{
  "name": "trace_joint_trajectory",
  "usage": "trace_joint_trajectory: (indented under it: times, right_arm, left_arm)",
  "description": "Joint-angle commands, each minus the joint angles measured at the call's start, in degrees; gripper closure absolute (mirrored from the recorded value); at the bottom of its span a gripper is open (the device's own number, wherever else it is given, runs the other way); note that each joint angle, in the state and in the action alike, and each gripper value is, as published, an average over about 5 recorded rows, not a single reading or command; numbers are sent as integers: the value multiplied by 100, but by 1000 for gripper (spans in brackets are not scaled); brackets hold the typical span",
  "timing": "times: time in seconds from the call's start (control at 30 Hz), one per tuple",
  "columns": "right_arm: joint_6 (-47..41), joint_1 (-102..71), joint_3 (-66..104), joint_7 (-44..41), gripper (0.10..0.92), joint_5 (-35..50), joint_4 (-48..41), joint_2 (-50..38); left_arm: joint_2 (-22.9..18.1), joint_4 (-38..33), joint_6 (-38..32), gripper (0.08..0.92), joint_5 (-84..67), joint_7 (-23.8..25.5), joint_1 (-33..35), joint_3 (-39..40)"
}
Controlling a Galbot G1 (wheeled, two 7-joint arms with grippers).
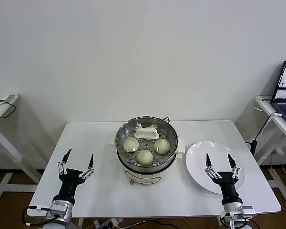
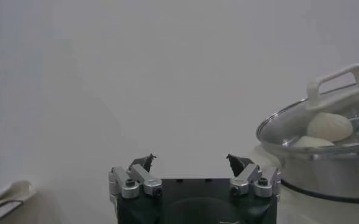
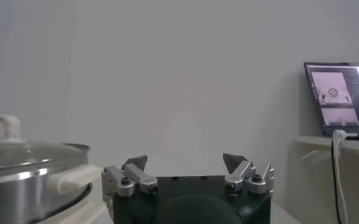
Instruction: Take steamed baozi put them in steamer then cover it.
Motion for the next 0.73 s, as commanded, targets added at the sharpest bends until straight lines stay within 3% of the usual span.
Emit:
trace_joint_trajectory:
  times: [0.03,0.73]
  right_arm:
    - [-157,-74,1,24,203,-67,204,11]
    - [-240,-313,2,49,203,-279,439,98]
  left_arm:
    - [-45,-10,-200,177,-300,24,183,-79]
    - [-22,-17,-332,177,-252,24,251,47]
